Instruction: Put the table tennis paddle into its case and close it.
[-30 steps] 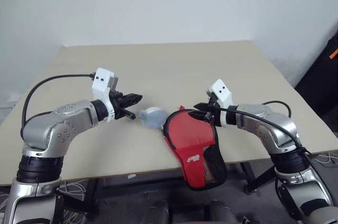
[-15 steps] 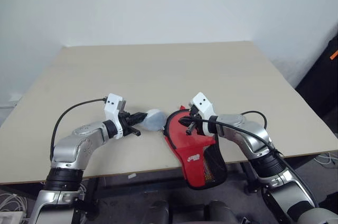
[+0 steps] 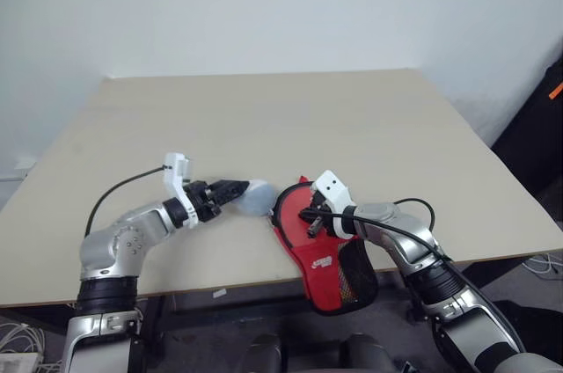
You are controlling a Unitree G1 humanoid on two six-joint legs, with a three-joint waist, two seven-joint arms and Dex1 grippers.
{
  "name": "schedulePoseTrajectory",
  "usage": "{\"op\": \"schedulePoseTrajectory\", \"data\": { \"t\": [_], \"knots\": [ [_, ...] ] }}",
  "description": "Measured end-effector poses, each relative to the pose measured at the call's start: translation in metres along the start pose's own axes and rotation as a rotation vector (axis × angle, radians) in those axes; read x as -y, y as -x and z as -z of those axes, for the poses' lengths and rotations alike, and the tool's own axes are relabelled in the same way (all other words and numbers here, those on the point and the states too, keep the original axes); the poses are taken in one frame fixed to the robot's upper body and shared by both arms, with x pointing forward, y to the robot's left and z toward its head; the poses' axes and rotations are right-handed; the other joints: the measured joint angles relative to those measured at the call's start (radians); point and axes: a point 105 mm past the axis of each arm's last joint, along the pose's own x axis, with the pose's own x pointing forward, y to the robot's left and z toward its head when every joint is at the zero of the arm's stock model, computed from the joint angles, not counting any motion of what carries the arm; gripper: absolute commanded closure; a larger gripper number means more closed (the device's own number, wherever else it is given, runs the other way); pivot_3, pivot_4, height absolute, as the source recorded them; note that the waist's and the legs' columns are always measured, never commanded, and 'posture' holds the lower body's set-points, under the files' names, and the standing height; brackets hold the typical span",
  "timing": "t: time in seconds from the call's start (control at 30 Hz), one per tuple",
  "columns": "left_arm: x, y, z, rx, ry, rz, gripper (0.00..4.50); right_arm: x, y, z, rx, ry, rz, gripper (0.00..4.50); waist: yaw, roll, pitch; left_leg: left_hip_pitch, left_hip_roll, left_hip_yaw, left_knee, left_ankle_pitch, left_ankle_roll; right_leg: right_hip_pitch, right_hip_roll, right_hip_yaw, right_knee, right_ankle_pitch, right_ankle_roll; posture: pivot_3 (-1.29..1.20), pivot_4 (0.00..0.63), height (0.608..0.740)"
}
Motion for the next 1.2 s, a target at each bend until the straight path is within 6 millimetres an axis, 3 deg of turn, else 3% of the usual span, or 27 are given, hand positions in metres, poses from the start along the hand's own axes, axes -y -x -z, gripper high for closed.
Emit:
{"op": "schedulePoseTrajectory", "data": {
  "t": [0.1, 0.23, 0.57, 0.9, 1.0, 1.17, 1.2],
  "knots": [
    [-0.006, 0.004, -0.013, 0.033, -0.014, -0.027, 0.05, -0.001, -0.001, 0.001, 0.003, 0.001, -0.001, 4.34, 0.000, 0.000, 0.000, 0.001, 0.000, 0.000, 0.000, 0.000, 0.000, 0.001, 0.000, 0.000, 0.000, 0.000, 0.000, 0.00, 0.000, 0.698],
    [-0.017, 0.002, -0.006, 0.026, 0.025, -0.068, 0.05, -0.003, -0.001, 0.000, 0.005, 0.003, -0.006, 4.34, 0.000, 0.000, 0.000, 0.001, 0.000, 0.000, 0.000, 0.000, 0.000, 0.000, 0.000, 0.000, 0.001, 0.000, 0.000, 0.00, 0.000, 0.698],
    [-0.009, -0.025, 0.031, -0.042, 0.124, -0.005, 0.05, -0.006, -0.003, 0.000, 0.005, 0.006, -0.016, 4.34, 0.000, 0.000, -0.001, 0.000, 0.000, -0.001, 0.000, 0.000, -0.001, 0.000, 0.000, 0.000, 0.001, 0.001, -0.002, 0.00, 0.000, 0.698],
    [-0.010, -0.026, 0.049, -0.125, 0.106, -0.013, 0.05, -0.006, -0.004, 0.000, 0.003, 0.008, -0.010, 4.34, 0.000, 0.000, -0.001, 0.001, 0.000, -0.001, 0.000, 0.000, -0.001, 0.000, 0.000, 0.000, 0.001, 0.001, -0.002, 0.00, 0.000, 0.698],
    [-0.008, -0.025, 0.059, -0.160, 0.118, -0.006, 0.63, -0.005, -0.004, 0.000, 0.002, 0.013, -0.003, 4.34, 0.001, 0.000, -0.001, 0.001, 0.000, -0.001, 0.001, 0.000, -0.001, 0.001, 0.000, 0.000, 0.001, 0.001, -0.002, 0.00, 0.000, 0.698],
    [-0.002, -0.024, 0.061, -0.175, 0.102, 0.010, 2.23, -0.002, -0.005, 0.001, 0.014, 0.030, 0.010, 4.34, 0.001, 0.000, -0.001, 0.001, 0.000, -0.001, 0.001, 0.000, -0.001, 0.001, 0.000, 0.000, 0.001, 0.001, -0.002, 0.00, 0.000, 0.698],
    [-0.001, -0.024, 0.061, -0.175, 0.099, 0.012, 2.23, -0.002, -0.005, 0.002, 0.019, 0.032, 0.011, 4.34, 0.001, 0.000, -0.001, 0.001, 0.000, -0.001, 0.001, 0.000, -0.001, 0.001, 0.000, 0.000, 0.001, 0.001, -0.001, 0.00, 0.000, 0.698]
  ]
}}
